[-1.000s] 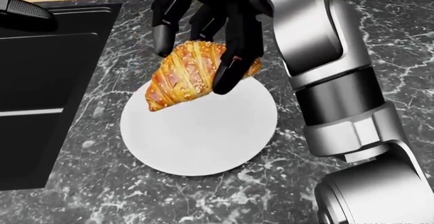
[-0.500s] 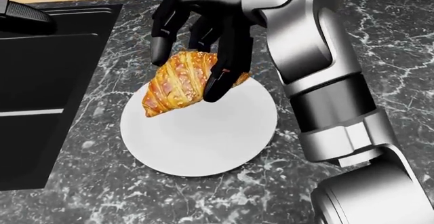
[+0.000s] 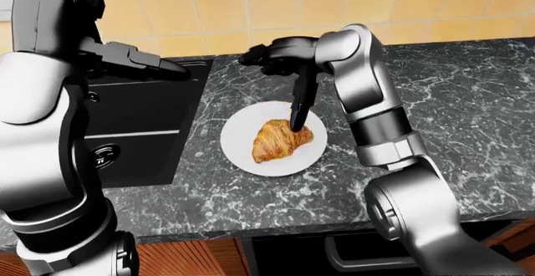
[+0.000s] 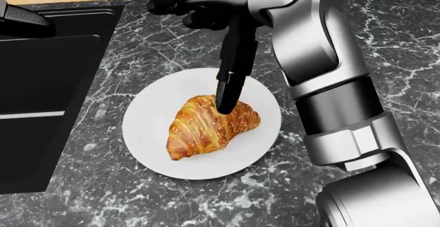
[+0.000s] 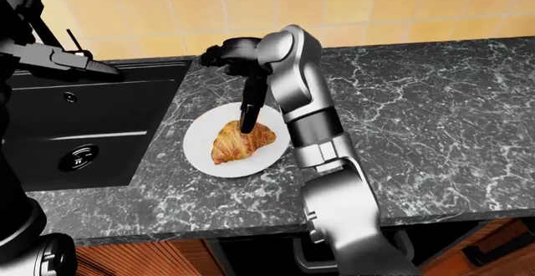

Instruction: Place the pastries on the plates.

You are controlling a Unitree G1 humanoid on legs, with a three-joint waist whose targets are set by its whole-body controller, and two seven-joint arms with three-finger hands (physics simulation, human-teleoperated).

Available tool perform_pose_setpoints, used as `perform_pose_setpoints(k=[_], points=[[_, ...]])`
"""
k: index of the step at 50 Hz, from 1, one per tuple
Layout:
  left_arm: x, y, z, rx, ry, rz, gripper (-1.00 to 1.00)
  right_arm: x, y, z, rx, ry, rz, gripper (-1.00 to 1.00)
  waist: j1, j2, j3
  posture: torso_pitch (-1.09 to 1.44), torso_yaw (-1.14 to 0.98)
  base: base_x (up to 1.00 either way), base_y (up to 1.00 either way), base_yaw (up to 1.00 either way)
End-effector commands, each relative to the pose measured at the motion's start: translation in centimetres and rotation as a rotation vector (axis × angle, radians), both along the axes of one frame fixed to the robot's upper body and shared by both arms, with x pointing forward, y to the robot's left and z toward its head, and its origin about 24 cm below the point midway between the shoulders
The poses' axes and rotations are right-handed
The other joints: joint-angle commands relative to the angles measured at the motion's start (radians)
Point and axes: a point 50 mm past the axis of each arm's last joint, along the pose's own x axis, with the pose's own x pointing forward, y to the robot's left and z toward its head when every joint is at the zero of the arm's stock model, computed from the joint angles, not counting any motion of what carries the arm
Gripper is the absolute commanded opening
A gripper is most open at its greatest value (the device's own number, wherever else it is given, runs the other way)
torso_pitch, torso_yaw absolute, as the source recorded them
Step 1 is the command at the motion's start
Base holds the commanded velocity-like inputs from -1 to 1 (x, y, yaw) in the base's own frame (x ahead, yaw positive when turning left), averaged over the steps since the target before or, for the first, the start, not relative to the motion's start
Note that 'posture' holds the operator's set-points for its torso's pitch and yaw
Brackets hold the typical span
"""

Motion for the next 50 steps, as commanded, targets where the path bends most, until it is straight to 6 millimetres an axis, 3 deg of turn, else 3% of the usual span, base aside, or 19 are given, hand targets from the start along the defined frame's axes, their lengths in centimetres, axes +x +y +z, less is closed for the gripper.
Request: perform_pose_setpoints(k=[1, 7, 12, 20, 27, 28, 33, 37, 39, 40, 41, 50], points=[[-0.7, 0.0, 1.3, 0.014, -0.075, 0.011, 1.00, -0.4, 0.1, 2.5, 0.021, -0.090, 0.005, 1.00, 0.000, 0.005, -0.025, -0.16, 0.00, 0.00, 0.00, 0.00], [-0.5, 0.0, 1.3, 0.012, -0.076, 0.011, 1.00, -0.6, -0.1, 4.3, 0.072, -0.136, -0.017, 1.00, 0.000, 0.005, -0.024, -0.16, 0.00, 0.00, 0.00, 0.00], [-0.3, -0.1, 1.3, 0.010, -0.075, 0.005, 1.00, -1.1, -0.5, 7.0, 0.204, -0.189, -0.121, 1.00, 0.002, 0.005, -0.022, -0.16, 0.00, 0.00, 0.00, 0.00], [-0.3, -0.2, 1.4, 0.011, -0.074, -0.003, 1.00, -1.5, -2.5, 9.0, 0.450, -0.178, -0.364, 1.00, 0.008, -0.002, -0.017, -0.16, 0.00, 0.00, 0.00, 0.00], [-0.3, -0.1, 1.1, 0.009, -0.070, -0.003, 1.00, -2.0, -4.5, 7.3, 0.626, -0.207, -0.559, 1.00, 0.015, -0.007, -0.013, -0.16, 0.00, 0.00, 0.00, 0.00], [-0.3, -0.2, 1.1, 0.009, -0.071, -0.004, 1.00, -2.1, -5.0, 7.9, 0.760, -0.227, -0.600, 1.00, 0.016, -0.008, -0.013, -0.16, 0.00, 0.00, 0.00, 0.00], [0.0, -0.3, 1.0, 0.006, -0.068, -0.006, 1.00, -4.0, -5.8, 9.1, 0.900, -0.324, -0.616, 1.00, 0.023, -0.012, -0.012, -0.16, 0.00, 0.00, 0.00, 0.00], [0.0, -0.3, 0.7, -0.004, -0.068, -0.009, 1.00, -5.8, -6.0, 9.1, 0.935, -0.378, -0.622, 1.00, 0.024, -0.014, -0.008, -0.16, 0.00, 0.00, 0.00, 0.00], [0.1, -0.3, 0.7, -0.012, -0.072, -0.009, 1.00, -6.4, -6.5, 9.8, 1.014, -0.409, -0.655, 1.00, 0.017, -0.009, -0.015, -0.16, 0.00, -0.36, 0.02, 0.00], [0.1, -0.3, 0.7, -0.010, -0.074, -0.006, 1.00, -6.7, -6.5, 10.0, 1.017, -0.417, -0.652, 1.00, 0.015, -0.009, -0.033, -0.16, 0.00, -0.57, 0.02, 0.00], [0.2, -0.3, 0.8, -0.014, -0.077, -0.003, 1.00, -6.9, -6.7, 9.9, 1.034, -0.422, -0.665, 1.00, 0.014, -0.008, -0.037, -0.16, 0.00, -0.62, 0.02, 0.00], [0.1, -0.5, 0.3, -0.030, -0.077, 0.000, 1.00, -7.7, -7.6, 8.6, 1.024, -0.439, -0.692, 1.00, 0.013, -0.007, -0.023, -0.16, 0.00, -0.79, 0.01, 0.00]])
